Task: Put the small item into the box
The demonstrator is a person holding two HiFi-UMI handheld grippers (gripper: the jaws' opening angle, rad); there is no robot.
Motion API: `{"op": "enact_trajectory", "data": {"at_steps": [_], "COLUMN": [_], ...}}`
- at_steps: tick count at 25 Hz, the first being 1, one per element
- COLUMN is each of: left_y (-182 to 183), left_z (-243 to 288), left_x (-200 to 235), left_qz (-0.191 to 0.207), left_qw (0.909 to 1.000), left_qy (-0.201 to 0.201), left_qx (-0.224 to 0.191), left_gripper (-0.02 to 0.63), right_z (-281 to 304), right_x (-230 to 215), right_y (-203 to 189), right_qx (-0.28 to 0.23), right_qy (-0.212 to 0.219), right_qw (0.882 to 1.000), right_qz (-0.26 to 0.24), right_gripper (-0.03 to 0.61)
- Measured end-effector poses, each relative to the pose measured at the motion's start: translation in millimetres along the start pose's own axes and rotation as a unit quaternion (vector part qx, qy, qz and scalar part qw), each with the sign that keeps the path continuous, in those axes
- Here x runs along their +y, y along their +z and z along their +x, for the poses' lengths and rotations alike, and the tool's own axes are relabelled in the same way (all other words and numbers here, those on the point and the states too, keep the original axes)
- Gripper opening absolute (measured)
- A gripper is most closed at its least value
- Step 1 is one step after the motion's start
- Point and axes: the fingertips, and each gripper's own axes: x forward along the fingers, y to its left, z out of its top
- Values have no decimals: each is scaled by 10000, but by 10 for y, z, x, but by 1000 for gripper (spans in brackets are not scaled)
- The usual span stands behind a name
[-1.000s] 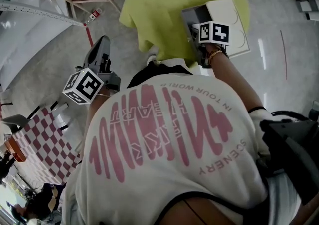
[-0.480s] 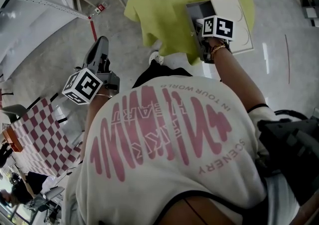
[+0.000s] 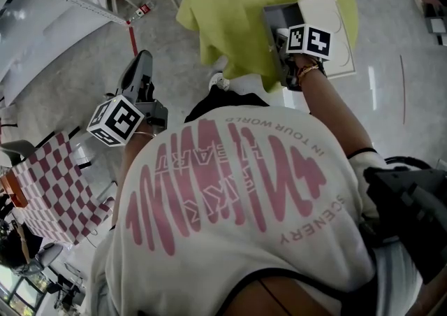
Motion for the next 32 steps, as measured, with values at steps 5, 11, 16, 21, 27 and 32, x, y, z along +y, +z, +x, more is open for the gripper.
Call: {"op": "enact_trajectory", "data": {"at_steps": [5,11,16,21,27,32], "left_y": [3,-19,-38,-30,-57,-88], "left_z": [-5,-72,-139,-161,-211,-267], "left_x": [-8,-23,-42,-63,-164,-213], "left_qz": [0,0,5,16,65,87], "left_qw": [10000,10000,10000,9999,9998,9996], "left_qy": [4,4,-3,-25,-94,-132], "left_qx": [-21,-58,-92,-143,-192,-221], "left_gripper": [8,8,8,6,6,8], "right_z": [-16,-59,-108,-134,-231,-308], "right_x": [8,5,-5,-10,-35,-13], "right_y": [13,-21,-59,-81,-129,-154], "right_qx": [-26,-68,-105,-111,-192,-289], "right_qy": [61,84,93,116,175,222], "right_qw": [10000,9999,9998,9998,9995,9991], "right_qz": [49,76,120,154,201,234], "right_gripper": [184,195,202,209,213,213]}}
